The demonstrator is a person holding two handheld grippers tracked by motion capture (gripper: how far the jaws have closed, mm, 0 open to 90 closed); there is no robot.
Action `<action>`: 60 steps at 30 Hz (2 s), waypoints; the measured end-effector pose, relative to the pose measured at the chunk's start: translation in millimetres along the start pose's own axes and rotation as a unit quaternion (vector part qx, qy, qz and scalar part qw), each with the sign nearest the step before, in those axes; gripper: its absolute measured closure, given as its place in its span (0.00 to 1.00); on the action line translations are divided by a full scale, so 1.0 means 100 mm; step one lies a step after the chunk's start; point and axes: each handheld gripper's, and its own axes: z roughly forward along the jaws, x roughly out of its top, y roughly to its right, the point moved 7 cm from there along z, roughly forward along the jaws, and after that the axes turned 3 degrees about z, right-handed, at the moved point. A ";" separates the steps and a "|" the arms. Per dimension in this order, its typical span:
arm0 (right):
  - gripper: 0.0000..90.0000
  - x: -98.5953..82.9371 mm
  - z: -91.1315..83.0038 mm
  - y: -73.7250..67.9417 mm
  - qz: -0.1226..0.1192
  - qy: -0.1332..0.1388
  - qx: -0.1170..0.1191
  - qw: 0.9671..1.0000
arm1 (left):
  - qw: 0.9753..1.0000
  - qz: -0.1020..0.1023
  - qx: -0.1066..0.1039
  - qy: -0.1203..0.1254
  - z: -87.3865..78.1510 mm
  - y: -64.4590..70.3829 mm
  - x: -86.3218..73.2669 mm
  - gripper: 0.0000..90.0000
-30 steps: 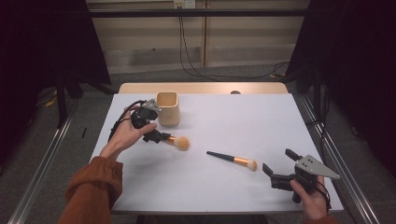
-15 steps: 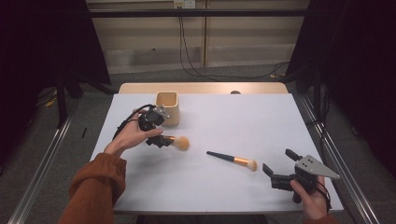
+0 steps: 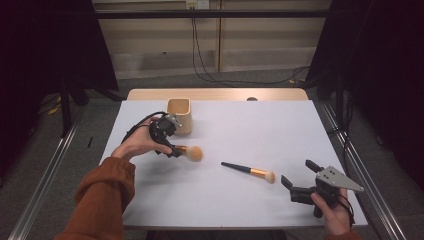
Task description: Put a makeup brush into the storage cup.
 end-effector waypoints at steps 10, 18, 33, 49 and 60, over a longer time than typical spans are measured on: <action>0.00 0.00 0.00 -0.01 0.000 -0.002 0.000 1.000 | 1.000 0.016 0.005 -0.022 0.11 -0.01 0.01 0.14; 0.00 -0.01 0.01 -0.02 -0.006 -0.004 0.002 1.000 | 0.998 0.048 -0.020 -0.040 0.21 0.03 0.02 0.24; 0.00 -0.02 0.02 -0.03 -0.010 -0.008 0.005 1.000 | 0.995 0.066 -0.035 -0.073 0.34 0.02 0.04 0.44; 0.00 -0.03 0.04 -0.04 -0.014 -0.013 0.007 1.000 | 0.993 0.064 -0.049 -0.086 0.39 0.02 0.05 0.58; 0.00 -0.04 0.06 -0.05 -0.018 -0.018 0.011 1.000 | 0.993 0.051 -0.048 -0.096 0.38 0.03 0.06 0.73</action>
